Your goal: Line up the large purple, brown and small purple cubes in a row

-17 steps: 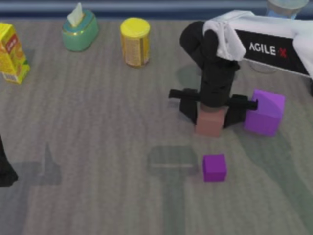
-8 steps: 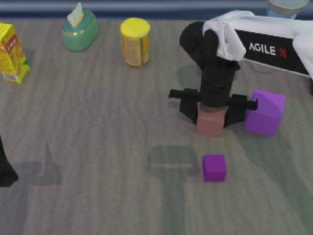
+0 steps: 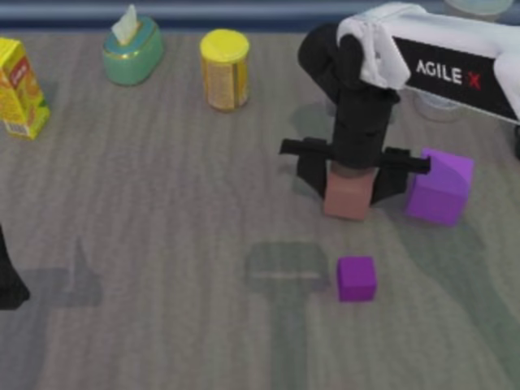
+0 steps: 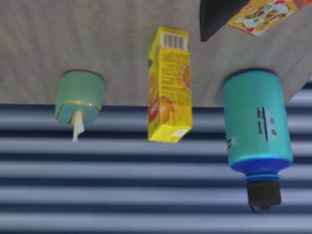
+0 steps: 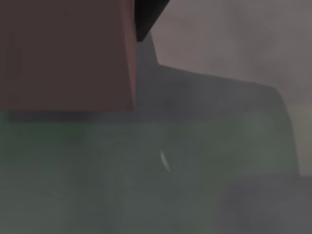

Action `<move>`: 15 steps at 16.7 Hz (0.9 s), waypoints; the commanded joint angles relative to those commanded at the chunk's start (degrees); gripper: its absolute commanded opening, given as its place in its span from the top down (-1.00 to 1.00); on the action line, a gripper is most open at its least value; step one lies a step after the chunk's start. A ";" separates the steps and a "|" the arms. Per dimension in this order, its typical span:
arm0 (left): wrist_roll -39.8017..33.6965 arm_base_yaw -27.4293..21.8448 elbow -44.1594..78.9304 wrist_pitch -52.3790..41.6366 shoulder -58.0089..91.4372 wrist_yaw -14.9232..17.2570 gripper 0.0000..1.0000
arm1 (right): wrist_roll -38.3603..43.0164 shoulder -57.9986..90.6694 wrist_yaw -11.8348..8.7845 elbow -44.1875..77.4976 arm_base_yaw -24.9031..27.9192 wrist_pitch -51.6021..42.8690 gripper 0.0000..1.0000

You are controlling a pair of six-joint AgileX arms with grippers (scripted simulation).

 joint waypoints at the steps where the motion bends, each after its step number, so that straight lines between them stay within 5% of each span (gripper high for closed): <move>1: 0.00 0.00 0.00 0.00 0.00 0.00 -1.00 | 0.04 -0.37 0.00 1.42 0.02 -1.78 1.00; 11: 0.00 0.00 0.00 0.00 0.00 0.00 -1.00 | 0.01 -2.26 -0.07 7.43 0.15 -9.76 1.00; 15: 0.00 0.00 0.00 0.00 0.00 0.00 -1.00 | 1.11 -7.34 -0.11 1.04 4.78 -7.98 1.00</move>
